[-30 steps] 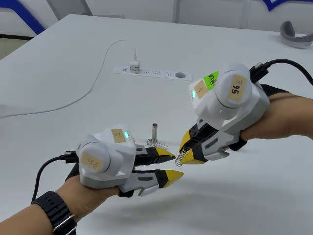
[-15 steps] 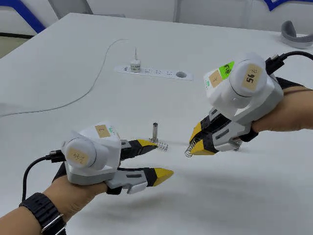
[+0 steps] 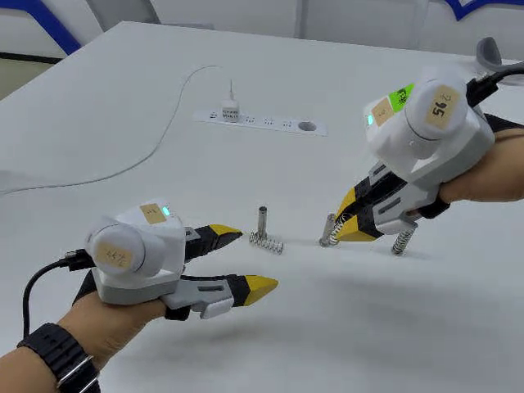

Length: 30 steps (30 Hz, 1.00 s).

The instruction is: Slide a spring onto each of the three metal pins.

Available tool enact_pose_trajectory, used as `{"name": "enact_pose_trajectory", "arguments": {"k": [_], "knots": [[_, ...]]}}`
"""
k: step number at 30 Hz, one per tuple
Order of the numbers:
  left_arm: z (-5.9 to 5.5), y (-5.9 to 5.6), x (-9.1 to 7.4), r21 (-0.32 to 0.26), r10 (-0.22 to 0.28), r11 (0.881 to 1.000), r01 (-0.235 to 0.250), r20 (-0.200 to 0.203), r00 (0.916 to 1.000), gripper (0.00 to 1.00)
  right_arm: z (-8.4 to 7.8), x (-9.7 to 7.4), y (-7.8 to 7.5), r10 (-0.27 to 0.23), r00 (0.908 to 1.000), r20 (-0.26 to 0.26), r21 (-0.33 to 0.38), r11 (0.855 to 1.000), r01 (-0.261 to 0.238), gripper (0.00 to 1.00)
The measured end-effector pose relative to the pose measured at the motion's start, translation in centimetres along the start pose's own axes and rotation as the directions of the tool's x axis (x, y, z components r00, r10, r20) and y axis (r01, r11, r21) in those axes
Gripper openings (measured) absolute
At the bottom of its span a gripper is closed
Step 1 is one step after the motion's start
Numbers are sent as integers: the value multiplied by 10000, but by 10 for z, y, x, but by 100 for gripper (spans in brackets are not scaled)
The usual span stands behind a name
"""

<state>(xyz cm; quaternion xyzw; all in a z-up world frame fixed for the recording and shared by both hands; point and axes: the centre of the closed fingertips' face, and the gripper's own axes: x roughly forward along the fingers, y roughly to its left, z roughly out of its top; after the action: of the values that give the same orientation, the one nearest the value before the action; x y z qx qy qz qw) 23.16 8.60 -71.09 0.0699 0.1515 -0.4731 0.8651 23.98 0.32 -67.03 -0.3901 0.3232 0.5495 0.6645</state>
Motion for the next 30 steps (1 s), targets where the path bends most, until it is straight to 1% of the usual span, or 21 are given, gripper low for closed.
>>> {"name": "enact_pose_trajectory", "arguments": {"k": [7,10,15,23,27,30], "knots": [[-1,1,0,-62,41,10000,-41,-22,10000,56,-4,-2,-19,-343,9993,-150,181,9992,345,12],[-2,1,0,-77,34,10000,-34,-39,10000,57,-8,0,-31,-591,9976,-349,217,9980,599,12],[-2,2,-1,-112,80,9999,-80,-28,10000,58,-11,6,-41,-680,9966,-468,377,9969,697,12],[-2,4,-3,-151,117,9998,-117,-40,9999,59,-13,17,-46,-473,9969,-628,531,9973,506,12],[-2,5,-4,-180,145,9997,-146,-40,9999,59,-13,20,-48,-379,9969,-686,542,9977,416,12],[-3,5,-4,-207,161,9997,-162,-49,9999,59,-15,23,-49,-277,9961,-839,544,9980,323,12]]}}
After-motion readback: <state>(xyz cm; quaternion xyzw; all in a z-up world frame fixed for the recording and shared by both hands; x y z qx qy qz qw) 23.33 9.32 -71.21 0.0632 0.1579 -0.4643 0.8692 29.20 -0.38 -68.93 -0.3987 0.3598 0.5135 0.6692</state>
